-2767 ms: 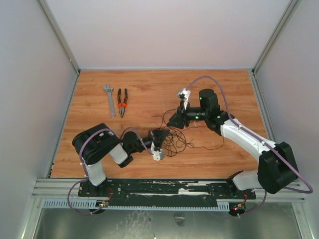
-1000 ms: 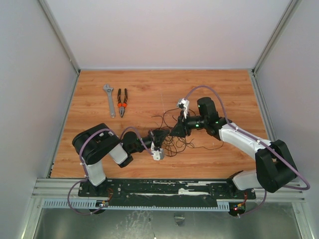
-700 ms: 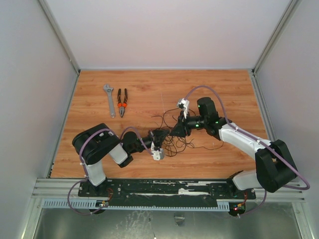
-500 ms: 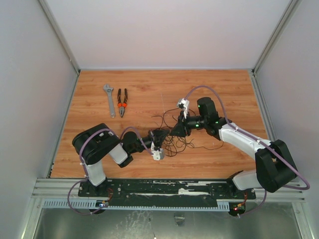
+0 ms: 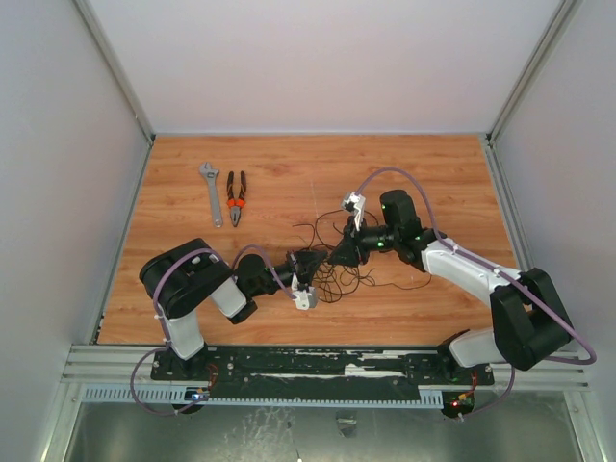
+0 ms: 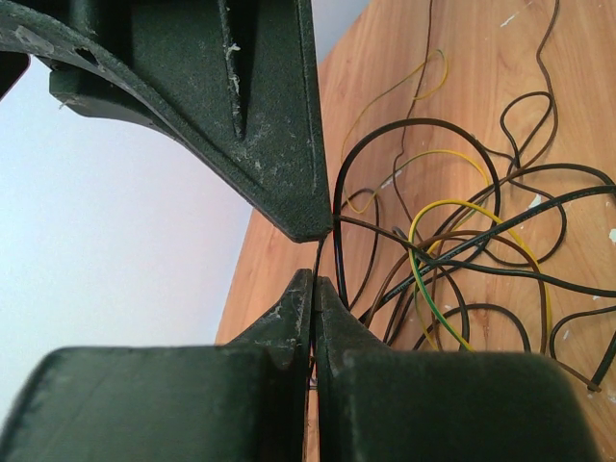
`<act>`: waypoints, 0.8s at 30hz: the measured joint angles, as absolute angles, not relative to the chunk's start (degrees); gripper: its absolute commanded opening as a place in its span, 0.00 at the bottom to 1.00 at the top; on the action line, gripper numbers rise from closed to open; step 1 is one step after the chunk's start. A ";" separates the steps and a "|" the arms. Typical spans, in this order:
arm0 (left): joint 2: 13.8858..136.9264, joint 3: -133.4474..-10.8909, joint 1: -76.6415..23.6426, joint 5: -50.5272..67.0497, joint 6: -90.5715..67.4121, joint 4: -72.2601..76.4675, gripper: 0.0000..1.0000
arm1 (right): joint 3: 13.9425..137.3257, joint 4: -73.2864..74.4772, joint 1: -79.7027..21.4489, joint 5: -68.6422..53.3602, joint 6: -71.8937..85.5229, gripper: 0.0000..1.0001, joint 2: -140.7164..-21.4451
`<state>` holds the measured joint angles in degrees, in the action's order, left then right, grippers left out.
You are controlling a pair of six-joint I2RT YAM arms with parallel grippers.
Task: Zip-tie the wires
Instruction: Tie the cable at the center of the board.
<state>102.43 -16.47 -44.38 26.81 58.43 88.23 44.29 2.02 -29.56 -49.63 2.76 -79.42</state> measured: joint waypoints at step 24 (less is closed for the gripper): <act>102.43 -16.47 -44.38 26.79 58.17 88.23 0.00 | 44.38 0.99 -29.56 -49.71 4.91 0.35 -78.96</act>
